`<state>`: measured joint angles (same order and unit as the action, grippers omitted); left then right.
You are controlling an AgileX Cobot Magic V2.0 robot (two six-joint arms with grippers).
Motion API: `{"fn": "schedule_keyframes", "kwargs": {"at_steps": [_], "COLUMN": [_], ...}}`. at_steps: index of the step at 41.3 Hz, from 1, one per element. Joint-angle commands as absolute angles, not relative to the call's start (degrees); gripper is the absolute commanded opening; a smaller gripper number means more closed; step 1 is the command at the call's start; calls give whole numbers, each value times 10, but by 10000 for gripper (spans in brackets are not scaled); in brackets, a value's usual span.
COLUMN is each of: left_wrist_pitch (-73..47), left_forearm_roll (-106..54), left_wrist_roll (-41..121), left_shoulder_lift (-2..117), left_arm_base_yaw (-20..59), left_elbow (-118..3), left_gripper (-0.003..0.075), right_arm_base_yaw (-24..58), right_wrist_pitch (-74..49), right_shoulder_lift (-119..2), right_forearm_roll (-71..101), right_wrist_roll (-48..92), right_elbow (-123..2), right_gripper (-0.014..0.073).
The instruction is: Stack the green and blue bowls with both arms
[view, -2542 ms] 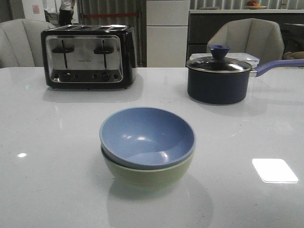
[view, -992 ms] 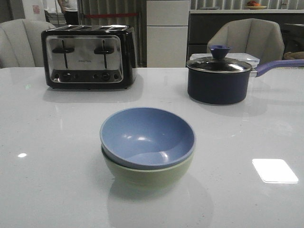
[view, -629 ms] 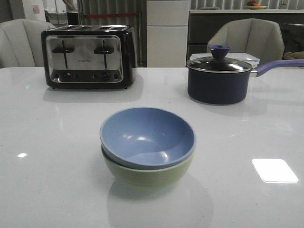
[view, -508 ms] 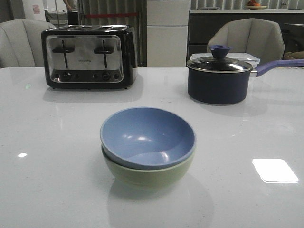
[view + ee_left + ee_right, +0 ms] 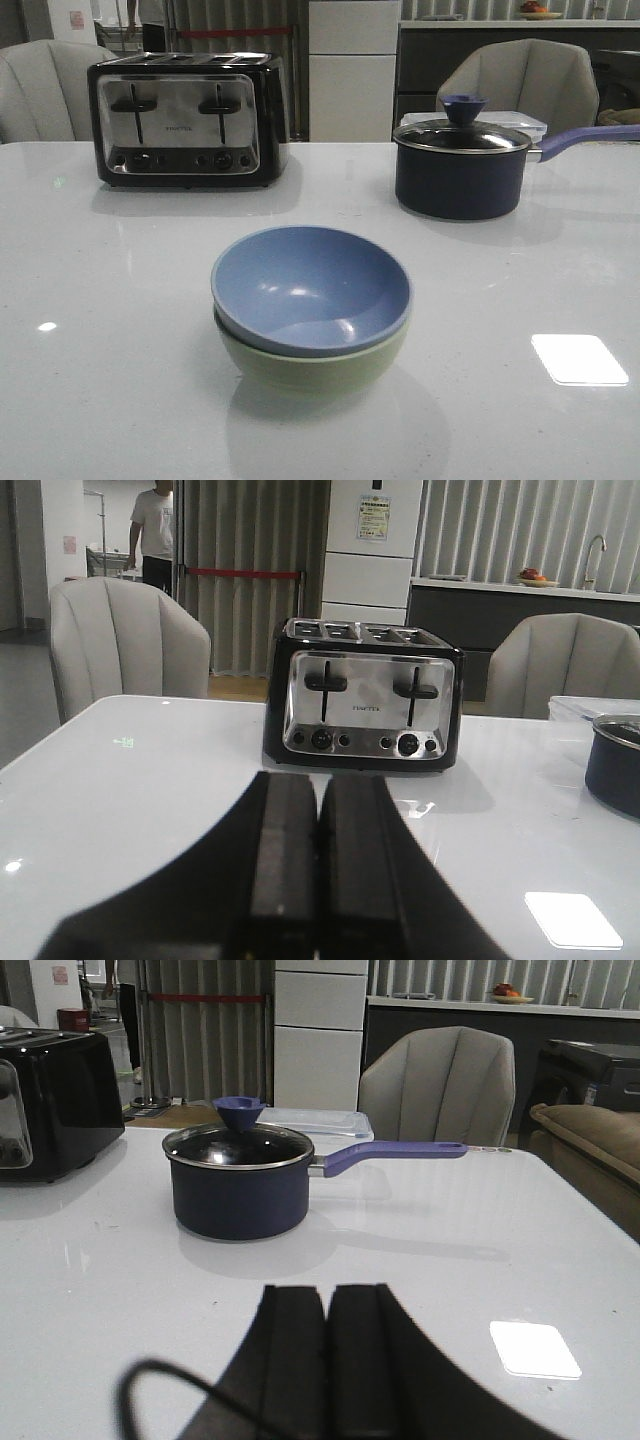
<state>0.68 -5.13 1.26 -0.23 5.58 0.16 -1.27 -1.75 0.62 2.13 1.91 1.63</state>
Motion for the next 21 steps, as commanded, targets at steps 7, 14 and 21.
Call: {"fn": "schedule_keyframes", "kwargs": {"at_steps": [7, 14, 21], "left_wrist_pitch": [59, 59, 59], "left_forearm_roll": [-57, -57, -57], "left_wrist_roll": [9, 9, 9], "left_shoulder_lift": [-14, -14, -14], "left_arm_base_yaw": [56, 56, 56], "left_elbow": [5, 5, 5], "left_gripper": [97, 97, 97], "right_arm_base_yaw": [5, 15, 15], "right_wrist_pitch": [34, 34, 34], "right_shoulder_lift": [17, 17, 17], "right_forearm_roll": [13, 13, 13], "right_wrist_roll": [15, 15, 15], "right_elbow": [14, 14, 14], "right_gripper": [56, 56, 56]}}
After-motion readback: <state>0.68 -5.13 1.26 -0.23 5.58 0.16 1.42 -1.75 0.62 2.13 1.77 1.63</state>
